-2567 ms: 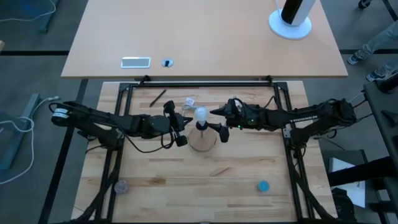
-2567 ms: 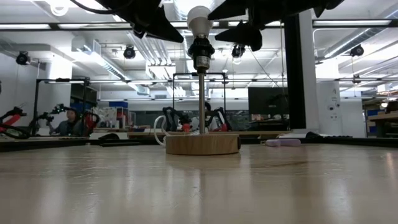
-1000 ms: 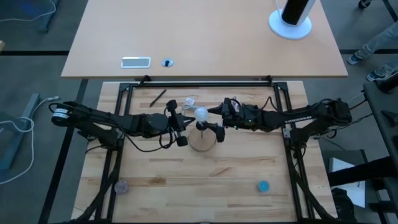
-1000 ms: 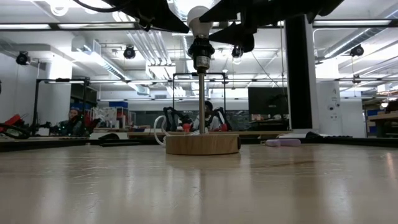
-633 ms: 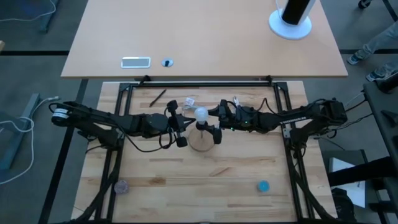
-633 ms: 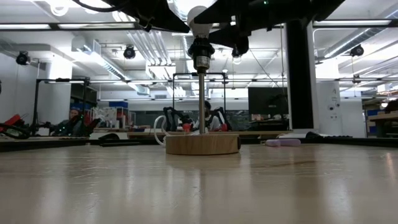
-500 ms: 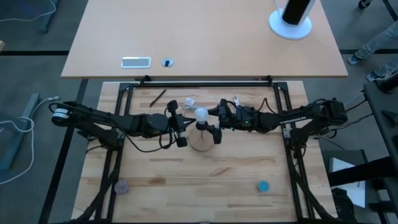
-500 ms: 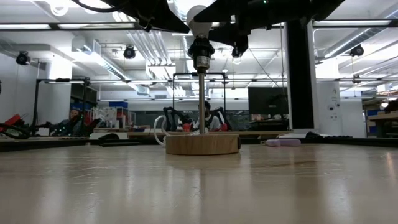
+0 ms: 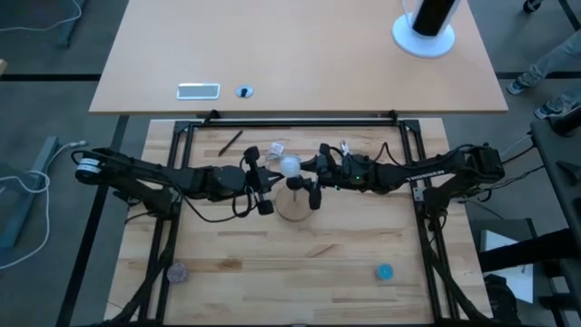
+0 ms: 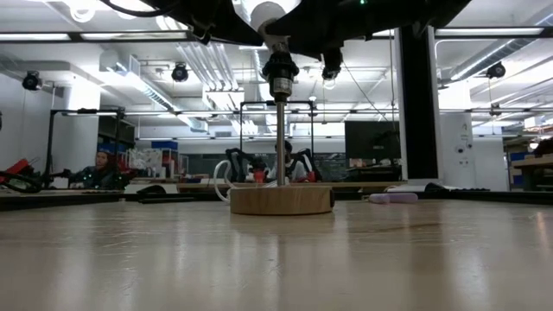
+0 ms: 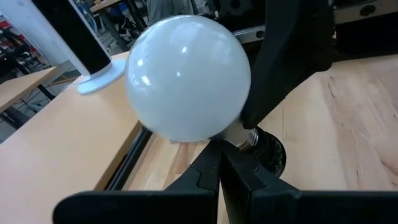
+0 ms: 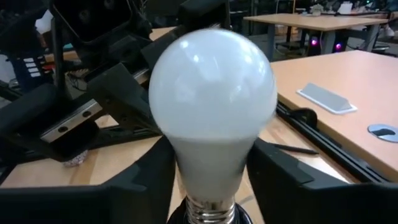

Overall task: Screw lightbulb
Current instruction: Remove the lightbulb from the brown lamp

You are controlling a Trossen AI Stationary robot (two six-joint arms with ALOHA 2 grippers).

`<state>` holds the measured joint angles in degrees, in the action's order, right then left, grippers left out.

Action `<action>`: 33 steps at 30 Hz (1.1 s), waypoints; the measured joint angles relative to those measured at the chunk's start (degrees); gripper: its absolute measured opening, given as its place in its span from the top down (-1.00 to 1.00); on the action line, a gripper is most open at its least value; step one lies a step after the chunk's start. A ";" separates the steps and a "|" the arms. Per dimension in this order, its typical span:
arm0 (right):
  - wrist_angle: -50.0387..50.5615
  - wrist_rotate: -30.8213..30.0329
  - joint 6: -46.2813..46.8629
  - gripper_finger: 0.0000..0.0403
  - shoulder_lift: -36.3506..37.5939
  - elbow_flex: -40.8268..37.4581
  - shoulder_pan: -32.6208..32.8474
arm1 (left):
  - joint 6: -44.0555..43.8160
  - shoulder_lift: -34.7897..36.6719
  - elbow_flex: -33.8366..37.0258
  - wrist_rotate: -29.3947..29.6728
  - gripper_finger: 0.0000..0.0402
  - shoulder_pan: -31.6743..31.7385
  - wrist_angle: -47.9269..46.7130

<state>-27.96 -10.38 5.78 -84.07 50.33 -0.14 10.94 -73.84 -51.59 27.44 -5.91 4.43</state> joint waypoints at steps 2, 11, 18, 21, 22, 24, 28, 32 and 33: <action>0.00 -0.31 0.00 0.21 0.00 0.00 -0.02 | 0.00 0.00 0.00 0.05 1.00 0.00 0.07; -0.27 -4.80 -2.87 0.35 1.34 0.02 -0.26 | -0.02 0.00 0.00 0.74 1.00 0.00 0.33; 16.99 -15.88 -3.35 0.36 10.22 0.11 -0.26 | -0.49 1.80 0.00 8.25 1.00 -2.32 -3.36; 30.05 -19.09 0.93 0.36 14.16 0.07 -0.26 | -1.67 2.98 0.00 8.65 1.00 -3.23 -5.61; 33.72 -19.60 2.71 0.36 15.17 -0.08 -0.26 | -2.12 3.30 0.00 8.72 1.00 -3.42 -5.77; 39.78 -19.83 6.53 0.36 16.66 -0.95 -0.29 | -3.06 3.61 0.00 8.90 1.00 -3.67 -6.84; 44.42 -19.63 14.07 0.36 16.42 -5.39 0.14 | -4.31 3.61 0.00 9.09 1.00 -3.69 -8.11; 42.70 -19.58 19.79 0.36 14.26 -10.73 0.63 | -4.48 3.59 0.63 9.20 1.00 -3.69 -8.07; 42.03 -19.53 20.83 0.36 13.58 -11.77 0.64 | -4.48 3.58 0.67 9.40 1.00 -3.69 -8.09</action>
<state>14.07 -29.91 26.62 -70.49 38.56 0.49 6.46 -70.26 -50.92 36.84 -9.61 -3.67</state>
